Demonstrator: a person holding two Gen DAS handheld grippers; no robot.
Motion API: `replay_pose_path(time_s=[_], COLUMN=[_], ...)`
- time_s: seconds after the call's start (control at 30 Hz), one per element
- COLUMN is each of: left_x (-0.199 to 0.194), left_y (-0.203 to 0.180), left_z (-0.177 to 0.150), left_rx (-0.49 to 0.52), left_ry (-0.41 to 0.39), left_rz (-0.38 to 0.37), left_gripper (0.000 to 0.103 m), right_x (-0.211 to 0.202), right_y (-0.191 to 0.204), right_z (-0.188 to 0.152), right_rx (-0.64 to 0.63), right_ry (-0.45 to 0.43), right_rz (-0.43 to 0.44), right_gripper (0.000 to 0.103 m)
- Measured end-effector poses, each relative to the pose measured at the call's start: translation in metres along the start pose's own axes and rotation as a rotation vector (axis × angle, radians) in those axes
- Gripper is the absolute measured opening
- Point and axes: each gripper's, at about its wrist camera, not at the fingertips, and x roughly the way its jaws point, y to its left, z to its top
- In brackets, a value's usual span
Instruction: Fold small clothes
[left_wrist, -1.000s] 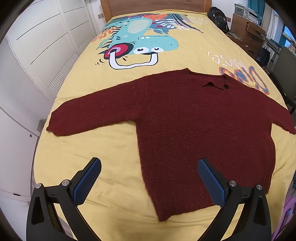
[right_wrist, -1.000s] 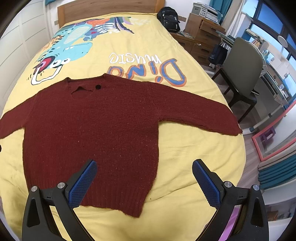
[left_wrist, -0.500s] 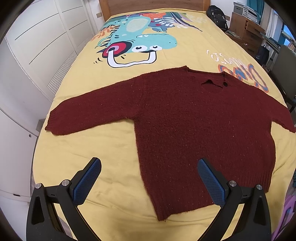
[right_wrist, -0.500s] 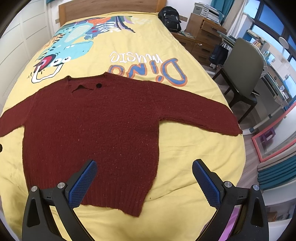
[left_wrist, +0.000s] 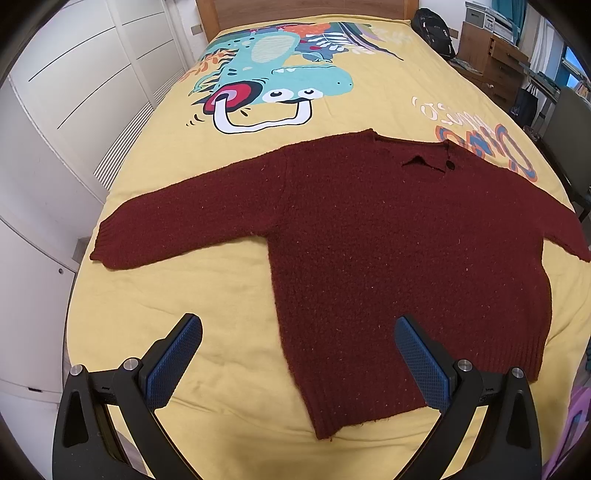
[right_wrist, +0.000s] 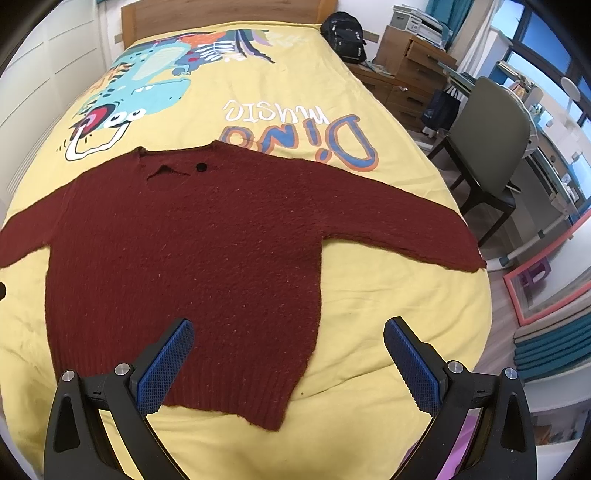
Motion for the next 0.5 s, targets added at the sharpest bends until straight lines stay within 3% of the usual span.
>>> replay_pose_path(time_s=[0.33,0.5], left_x=[0.000,0.006], left_y=[-0.006,-0.012], left_z=[0.005,0.020], left_rx=[0.013,0.030], left_ry=[-0.008,-0.019], left_rz=[-0.001,-0.020], left_gripper=[0.102,0.102], right_x=[0.003,0.008], right_y=[-0.005,-0.024], right_z=[0.006,0.017], right_rx=[0.005,0.028], right_ry=[-0.007,-0.053], right_rz=[0.000,0.010], right_gripper=[0.102,0.102])
